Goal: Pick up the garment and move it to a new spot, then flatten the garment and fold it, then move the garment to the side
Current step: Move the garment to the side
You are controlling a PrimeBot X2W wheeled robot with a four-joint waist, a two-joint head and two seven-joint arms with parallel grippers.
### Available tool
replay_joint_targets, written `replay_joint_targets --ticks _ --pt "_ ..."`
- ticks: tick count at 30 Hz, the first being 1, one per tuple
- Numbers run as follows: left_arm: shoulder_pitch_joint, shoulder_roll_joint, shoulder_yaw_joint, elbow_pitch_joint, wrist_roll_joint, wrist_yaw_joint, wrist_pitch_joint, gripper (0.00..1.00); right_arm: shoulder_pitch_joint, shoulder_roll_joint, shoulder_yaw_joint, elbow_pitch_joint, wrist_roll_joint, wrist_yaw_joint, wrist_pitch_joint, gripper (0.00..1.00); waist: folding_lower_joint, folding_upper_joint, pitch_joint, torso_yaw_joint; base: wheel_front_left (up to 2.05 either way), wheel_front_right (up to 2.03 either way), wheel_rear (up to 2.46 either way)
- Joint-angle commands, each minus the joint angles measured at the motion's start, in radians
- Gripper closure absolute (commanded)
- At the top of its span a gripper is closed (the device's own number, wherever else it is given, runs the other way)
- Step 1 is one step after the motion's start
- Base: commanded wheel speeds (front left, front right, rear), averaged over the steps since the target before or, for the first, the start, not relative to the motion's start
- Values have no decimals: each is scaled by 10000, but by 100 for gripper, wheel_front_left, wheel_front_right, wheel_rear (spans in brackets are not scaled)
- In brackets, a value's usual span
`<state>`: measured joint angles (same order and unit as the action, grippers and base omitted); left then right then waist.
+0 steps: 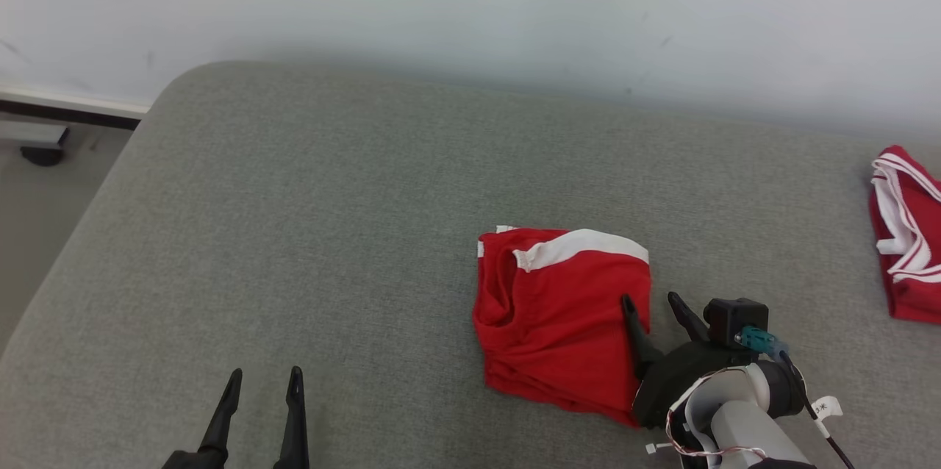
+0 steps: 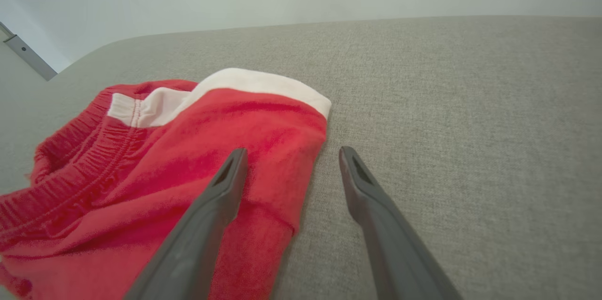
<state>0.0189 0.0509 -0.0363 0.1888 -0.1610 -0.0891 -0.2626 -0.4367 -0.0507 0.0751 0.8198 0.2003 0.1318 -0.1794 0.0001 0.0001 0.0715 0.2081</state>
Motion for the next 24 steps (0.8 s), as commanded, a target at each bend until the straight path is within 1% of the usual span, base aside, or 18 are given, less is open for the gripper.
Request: replay_joint_targets --ticks 1,7,9,11,12,13,14,15,18,21,23,24 --pt "-81 -9 -58 29 -43 -10 -33 0 -269 8 -129 360 107 -31 -42 0 -1 -1 159 286 0 0 0" --pt "-121 -8 -140 75 -79 36 -33 0 -807 11 44 1968 309 -31 303 0 -1 -1 151 416 0 0 0" --pt "-131 -9 -150 101 -87 49 -33 0 -849 27 307 2252 642 -29 238 0 -1 -1 127 423 0 0 0" --pt "-154 -8 -154 131 -92 54 -33 0 -810 33 736 2416 1260 -29 405 0 -1 -1 96 420 0 0 0" --pt "-166 -9 -159 144 -95 53 -33 0 -763 34 976 2445 1630 -29 491 22 -1 -1 79 416 0 0 0" --pt "-171 -9 -162 151 -102 56 -33 0 -698 39 1248 2440 1971 -29 582 54 -1 -1 59 405 0 0 0" --pt "-174 -9 -165 154 -114 62 -33 0 -652 50 1502 2361 2268 -29 541 94 -1 -1 48 388 0 0 0" --pt "-171 -9 -158 153 -124 72 -33 0 -646 48 1651 2313 2485 -29 412 100 -1 -1 37 365 0 0 0" --pt "-140 -9 -139 113 -155 92 -33 0 -911 22 1879 2594 2435 -29 119 100 -1 -1 40 251 0 0 0" --pt "-141 -8 -131 68 -180 85 -33 0 -1370 -29 1638 3045 2083 -33 -155 100 -1 -1 101 125 0 0 0" --pt "-178 -8 -114 34 -212 89 -33 0 -1696 -241 1482 3265 1883 -33 -218 100 -1 -1 181 30 0 0 0" --pt "-178 -8 -114 34 -212 89 -33 0 -1696 -241 1482 3265 1883 -33 -218 100 -1 -1 181 30 0 0 0"
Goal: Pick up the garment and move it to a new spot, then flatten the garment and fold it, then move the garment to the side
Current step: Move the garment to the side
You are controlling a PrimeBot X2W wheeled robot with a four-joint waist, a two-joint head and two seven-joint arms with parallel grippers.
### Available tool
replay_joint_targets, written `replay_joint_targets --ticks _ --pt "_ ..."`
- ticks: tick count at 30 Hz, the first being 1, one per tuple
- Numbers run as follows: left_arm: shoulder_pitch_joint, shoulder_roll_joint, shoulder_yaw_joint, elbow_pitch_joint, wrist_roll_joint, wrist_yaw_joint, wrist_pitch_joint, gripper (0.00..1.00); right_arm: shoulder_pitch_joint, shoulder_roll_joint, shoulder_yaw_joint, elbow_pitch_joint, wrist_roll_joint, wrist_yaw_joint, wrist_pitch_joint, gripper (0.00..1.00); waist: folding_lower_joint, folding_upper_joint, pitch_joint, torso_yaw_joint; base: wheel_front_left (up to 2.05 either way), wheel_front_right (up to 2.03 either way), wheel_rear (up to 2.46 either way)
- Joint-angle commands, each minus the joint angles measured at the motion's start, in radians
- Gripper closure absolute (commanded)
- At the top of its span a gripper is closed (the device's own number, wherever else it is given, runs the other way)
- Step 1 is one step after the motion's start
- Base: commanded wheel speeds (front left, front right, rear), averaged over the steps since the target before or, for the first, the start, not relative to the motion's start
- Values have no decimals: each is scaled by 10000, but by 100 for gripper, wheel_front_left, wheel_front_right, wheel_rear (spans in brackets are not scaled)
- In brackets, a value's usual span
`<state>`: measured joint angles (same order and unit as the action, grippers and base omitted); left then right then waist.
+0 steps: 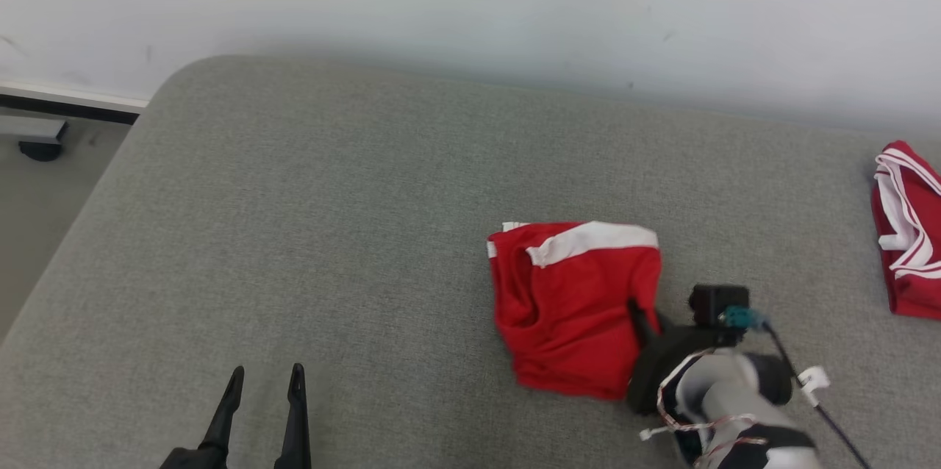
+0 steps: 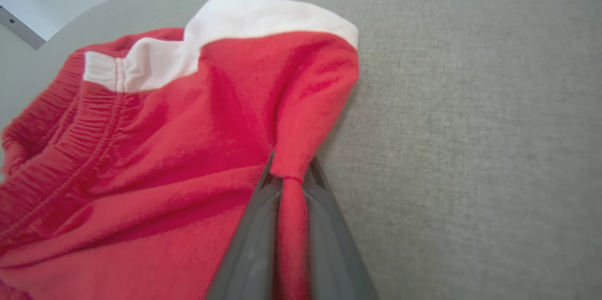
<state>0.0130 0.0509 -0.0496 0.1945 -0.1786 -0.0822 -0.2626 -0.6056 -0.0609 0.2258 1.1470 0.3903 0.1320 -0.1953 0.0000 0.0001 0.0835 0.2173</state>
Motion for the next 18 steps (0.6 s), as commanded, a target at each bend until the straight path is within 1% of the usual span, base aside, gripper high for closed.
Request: replay_joint_targets --ticks 1,4,7,12,18 --pt "-150 -9 24 -46 -61 11 -32 0 -160 -256 -54 81 -96 -34 -21 100 0 -1 111 -109 0 0 0" --pt "-201 -9 19 -107 -83 -46 -32 0 -722 -656 21 164 -408 -34 187 100 0 -1 328 -335 0 0 0" --pt "-268 -9 55 -155 24 -137 -33 0 -1321 -1043 335 7 -710 -34 523 100 0 -1 632 -639 0 0 0" --pt "-587 -8 117 -292 207 -307 -33 0 -2204 -2002 843 -428 -850 -34 1473 100 0 -1 1176 -1068 0 0 0" --pt "-1039 42 239 -494 403 -437 -32 0 -3091 -3348 1590 -1403 -917 -34 2700 100 0 -1 1829 -1553 0 0 0"
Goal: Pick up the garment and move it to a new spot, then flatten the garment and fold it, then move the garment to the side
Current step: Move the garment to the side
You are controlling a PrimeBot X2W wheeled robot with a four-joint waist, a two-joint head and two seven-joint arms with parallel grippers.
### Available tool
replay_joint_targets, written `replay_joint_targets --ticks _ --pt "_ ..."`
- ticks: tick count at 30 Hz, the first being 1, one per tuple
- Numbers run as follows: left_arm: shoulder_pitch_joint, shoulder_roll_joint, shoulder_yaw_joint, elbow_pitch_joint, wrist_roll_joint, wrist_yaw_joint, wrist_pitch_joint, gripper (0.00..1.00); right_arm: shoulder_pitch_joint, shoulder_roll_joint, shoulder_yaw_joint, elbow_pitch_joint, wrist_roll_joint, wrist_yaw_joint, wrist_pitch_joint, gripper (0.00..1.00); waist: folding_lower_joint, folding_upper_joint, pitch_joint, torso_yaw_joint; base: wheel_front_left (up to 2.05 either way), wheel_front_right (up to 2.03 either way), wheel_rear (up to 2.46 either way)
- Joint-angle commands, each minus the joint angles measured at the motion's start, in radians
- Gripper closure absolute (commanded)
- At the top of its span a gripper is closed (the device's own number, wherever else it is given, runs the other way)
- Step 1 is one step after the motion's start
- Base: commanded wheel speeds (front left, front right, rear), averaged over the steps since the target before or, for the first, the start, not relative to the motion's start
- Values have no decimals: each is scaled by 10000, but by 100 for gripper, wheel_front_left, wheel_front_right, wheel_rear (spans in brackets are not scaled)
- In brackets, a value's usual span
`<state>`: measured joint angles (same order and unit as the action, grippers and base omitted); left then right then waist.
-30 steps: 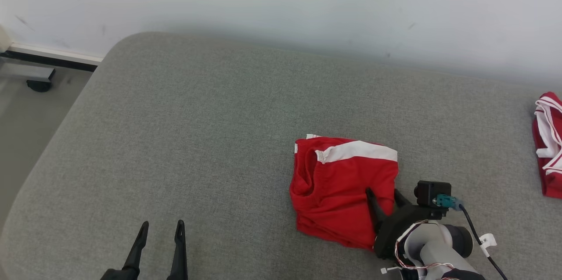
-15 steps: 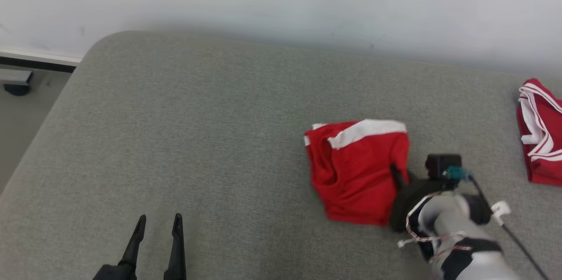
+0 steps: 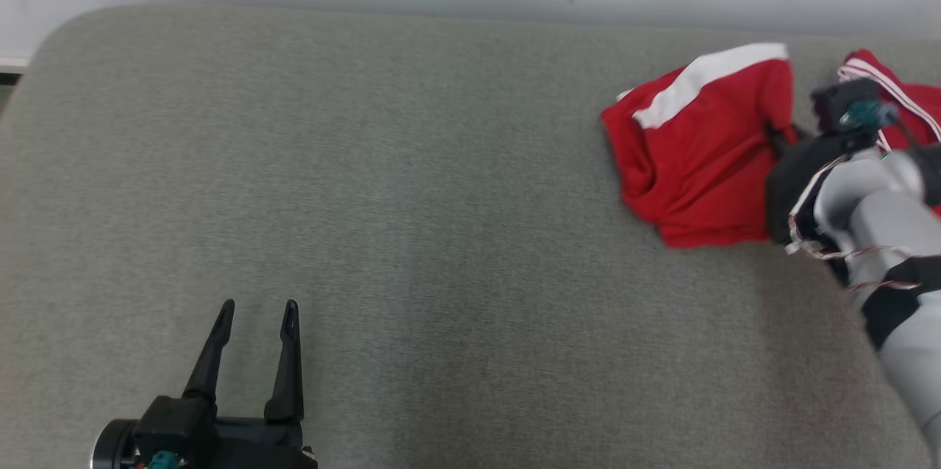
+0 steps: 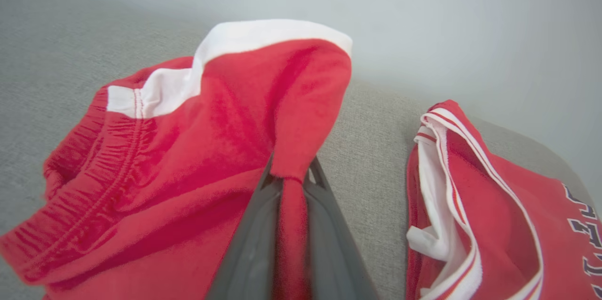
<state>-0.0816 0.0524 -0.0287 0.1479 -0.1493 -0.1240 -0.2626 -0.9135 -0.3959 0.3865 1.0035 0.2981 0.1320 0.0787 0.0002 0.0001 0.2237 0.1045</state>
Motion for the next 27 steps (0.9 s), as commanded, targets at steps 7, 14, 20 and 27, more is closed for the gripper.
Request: replay_joint_targets --ticks 7,14,20,27 --pt "-432 357 -198 -410 23 -64 -32 0 -513 -1756 668 -1786 338 -35 1913 100 -2 -1 1026 -944 0 0 0" --pt "-627 791 -520 -949 -224 -56 -33 0 -530 -3121 334 -3284 599 -35 3370 100 -2 -1 1544 -1195 0 0 0" --pt "-807 1031 -593 -1705 -378 -57 -33 0 -304 -4064 -273 -4177 197 -35 4137 100 -2 -1 2018 -1212 0 0 0" --pt "-899 1200 -624 -2342 -471 -58 -32 0 -81 -4671 -713 -5030 -222 -35 4579 100 -2 -1 2458 -1293 0 0 0"
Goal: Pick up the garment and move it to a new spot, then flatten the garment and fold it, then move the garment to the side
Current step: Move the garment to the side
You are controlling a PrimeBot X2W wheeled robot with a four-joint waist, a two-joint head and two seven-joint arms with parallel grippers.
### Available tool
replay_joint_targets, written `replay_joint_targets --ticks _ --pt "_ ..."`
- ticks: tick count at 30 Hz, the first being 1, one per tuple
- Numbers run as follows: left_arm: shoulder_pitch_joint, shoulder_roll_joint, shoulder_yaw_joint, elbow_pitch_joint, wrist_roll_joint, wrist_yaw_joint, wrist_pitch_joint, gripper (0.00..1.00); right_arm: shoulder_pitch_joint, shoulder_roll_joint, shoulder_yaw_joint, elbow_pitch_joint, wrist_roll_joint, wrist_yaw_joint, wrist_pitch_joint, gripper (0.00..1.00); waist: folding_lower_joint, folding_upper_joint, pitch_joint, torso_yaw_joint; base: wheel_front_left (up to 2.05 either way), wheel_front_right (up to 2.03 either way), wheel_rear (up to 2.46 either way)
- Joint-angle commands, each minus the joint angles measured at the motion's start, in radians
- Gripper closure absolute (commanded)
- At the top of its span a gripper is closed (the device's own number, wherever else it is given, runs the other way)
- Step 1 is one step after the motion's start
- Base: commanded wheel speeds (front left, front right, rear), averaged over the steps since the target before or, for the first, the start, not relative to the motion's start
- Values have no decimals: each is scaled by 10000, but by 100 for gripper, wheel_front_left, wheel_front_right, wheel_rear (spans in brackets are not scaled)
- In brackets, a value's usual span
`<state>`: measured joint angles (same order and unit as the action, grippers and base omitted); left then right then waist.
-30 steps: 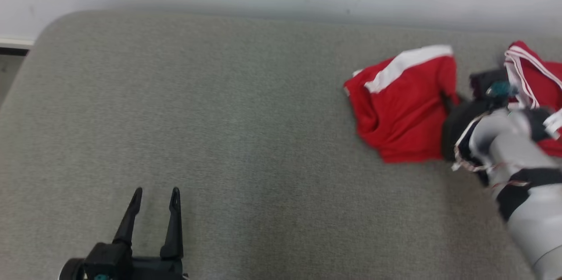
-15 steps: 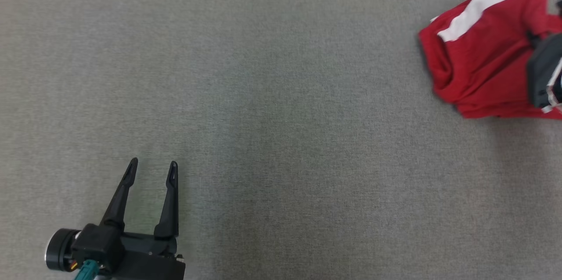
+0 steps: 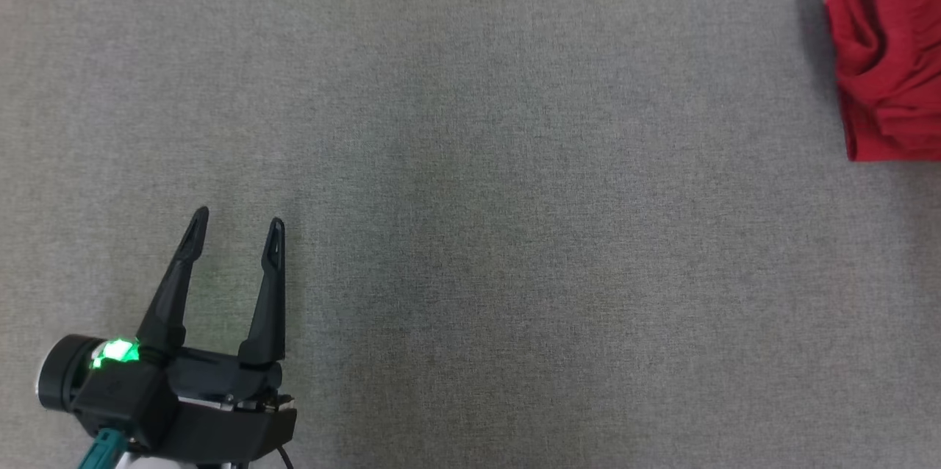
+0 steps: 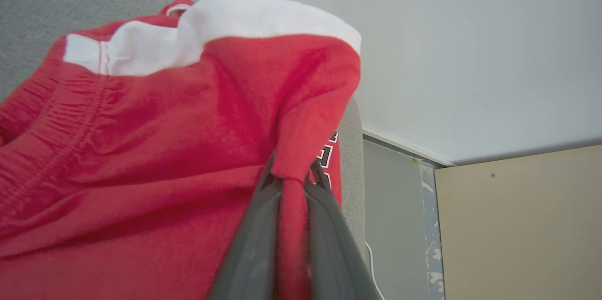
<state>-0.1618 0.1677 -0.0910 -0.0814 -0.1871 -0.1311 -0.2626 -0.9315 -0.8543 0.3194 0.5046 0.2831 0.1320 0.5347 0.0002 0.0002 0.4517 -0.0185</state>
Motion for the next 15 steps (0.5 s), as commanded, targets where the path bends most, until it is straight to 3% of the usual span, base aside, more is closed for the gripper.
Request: replay_joint_targets --ticks 1,9,15 --pt "-97 84 2 -120 -103 13 -33 0 146 -163 -85 -150 -153 -35 117 100 -2 -2 247 -75 0 0 0" --pt "-150 314 98 -647 -176 13 -32 0 283 -779 -746 -898 -389 -35 450 100 -2 -2 735 -283 0 0 0" --pt "-183 536 177 -882 -223 12 -33 0 70 -732 -793 -1263 -397 -35 492 100 -2 -2 1137 -608 0 0 0"
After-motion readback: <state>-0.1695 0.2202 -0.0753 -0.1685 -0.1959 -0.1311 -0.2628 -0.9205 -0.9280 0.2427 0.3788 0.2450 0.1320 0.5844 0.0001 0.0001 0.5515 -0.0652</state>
